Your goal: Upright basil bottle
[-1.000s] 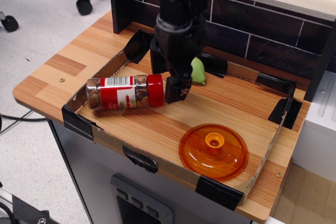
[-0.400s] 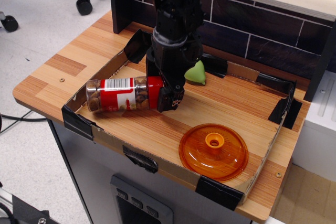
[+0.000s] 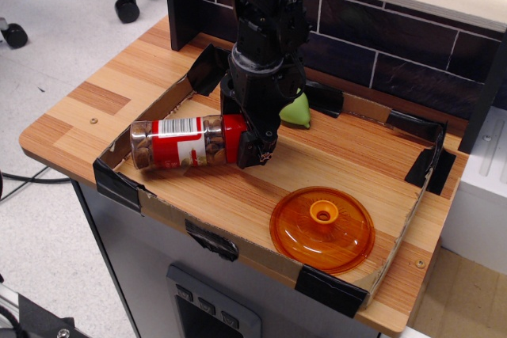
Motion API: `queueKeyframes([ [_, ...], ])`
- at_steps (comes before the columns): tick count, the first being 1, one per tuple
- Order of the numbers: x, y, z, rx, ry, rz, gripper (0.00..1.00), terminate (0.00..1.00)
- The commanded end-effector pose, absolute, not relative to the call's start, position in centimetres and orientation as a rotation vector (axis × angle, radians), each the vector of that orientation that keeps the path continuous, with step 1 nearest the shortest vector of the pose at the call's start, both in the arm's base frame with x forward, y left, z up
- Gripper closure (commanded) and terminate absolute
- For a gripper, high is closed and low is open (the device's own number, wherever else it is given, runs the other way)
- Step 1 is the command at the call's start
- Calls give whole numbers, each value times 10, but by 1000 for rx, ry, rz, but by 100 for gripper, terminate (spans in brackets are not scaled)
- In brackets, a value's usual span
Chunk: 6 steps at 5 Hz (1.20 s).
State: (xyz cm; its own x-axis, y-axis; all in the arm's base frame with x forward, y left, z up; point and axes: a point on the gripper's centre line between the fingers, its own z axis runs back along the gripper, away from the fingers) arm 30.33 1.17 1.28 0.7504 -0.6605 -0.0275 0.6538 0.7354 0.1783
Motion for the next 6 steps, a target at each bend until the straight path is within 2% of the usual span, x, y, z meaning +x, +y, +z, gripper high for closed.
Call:
queueKeyframes([
  [1, 316, 10, 70, 155, -142, -686, 100, 0],
  [3, 312, 9, 111, 80, -199, -668, 100, 0],
  [4, 309, 13, 117, 74, -225, -667, 100, 0],
  [5, 309, 18, 118, 29, -240, -669, 100, 0],
  [6, 311, 21, 113, 21, -247, -653, 100, 0],
])
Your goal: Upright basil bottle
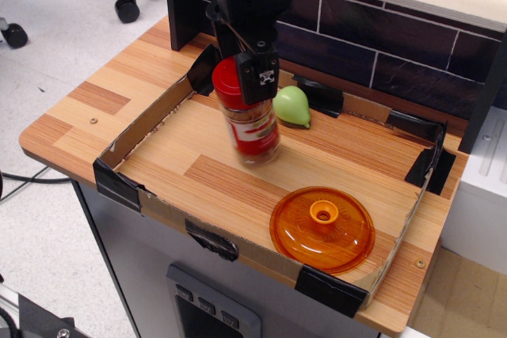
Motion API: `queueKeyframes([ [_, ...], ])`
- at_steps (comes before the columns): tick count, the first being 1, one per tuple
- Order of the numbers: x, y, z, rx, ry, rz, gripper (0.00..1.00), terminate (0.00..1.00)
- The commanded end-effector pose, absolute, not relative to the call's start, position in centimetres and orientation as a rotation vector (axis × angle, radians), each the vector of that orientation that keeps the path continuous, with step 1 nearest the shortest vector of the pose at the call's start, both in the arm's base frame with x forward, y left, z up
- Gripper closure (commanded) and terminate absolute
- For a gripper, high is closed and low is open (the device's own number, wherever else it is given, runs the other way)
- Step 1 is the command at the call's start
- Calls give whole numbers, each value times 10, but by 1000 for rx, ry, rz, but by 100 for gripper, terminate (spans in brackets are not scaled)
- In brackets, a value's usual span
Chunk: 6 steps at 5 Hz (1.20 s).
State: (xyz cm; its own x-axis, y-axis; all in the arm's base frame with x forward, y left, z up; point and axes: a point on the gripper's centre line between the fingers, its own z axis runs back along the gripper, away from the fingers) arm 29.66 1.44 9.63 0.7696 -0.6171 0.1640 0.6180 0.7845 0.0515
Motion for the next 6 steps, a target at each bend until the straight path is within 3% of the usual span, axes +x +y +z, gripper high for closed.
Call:
queueKeyframes([
  [1, 311, 20, 115, 9, -233, -648, 100, 0],
  [2, 313, 21, 114, 22, -203, -647, 0, 0],
  [4, 313, 16, 148, 59, -227, -550, 0, 0],
  [5, 311, 16, 177, -7, -286, -465, 0, 0],
  [6, 311, 16, 177, -7, -286, -465, 0, 0],
])
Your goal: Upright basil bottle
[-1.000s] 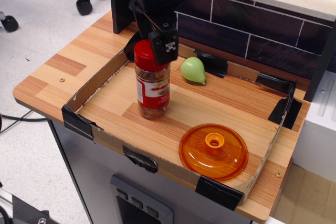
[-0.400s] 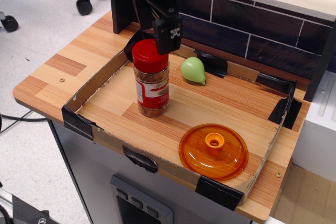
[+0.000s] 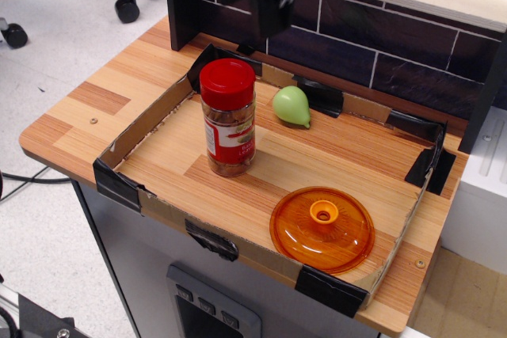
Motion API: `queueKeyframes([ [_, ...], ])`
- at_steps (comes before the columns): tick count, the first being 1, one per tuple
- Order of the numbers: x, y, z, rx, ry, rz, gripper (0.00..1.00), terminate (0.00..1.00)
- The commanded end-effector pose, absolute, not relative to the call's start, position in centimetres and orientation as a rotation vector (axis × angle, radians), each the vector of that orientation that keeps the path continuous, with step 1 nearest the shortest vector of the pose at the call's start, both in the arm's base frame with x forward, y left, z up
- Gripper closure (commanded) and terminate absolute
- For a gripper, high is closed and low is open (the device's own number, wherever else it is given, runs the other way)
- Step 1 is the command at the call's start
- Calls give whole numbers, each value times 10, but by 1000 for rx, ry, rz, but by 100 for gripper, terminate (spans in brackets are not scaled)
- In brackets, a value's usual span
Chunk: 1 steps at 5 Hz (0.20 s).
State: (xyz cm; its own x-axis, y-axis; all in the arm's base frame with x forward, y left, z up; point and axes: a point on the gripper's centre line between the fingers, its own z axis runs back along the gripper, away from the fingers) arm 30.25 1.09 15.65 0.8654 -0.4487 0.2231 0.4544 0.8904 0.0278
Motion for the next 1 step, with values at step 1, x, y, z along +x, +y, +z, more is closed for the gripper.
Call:
queueKeyframes([
  [1, 311, 16, 177, -7, -286, -465, 0, 100],
])
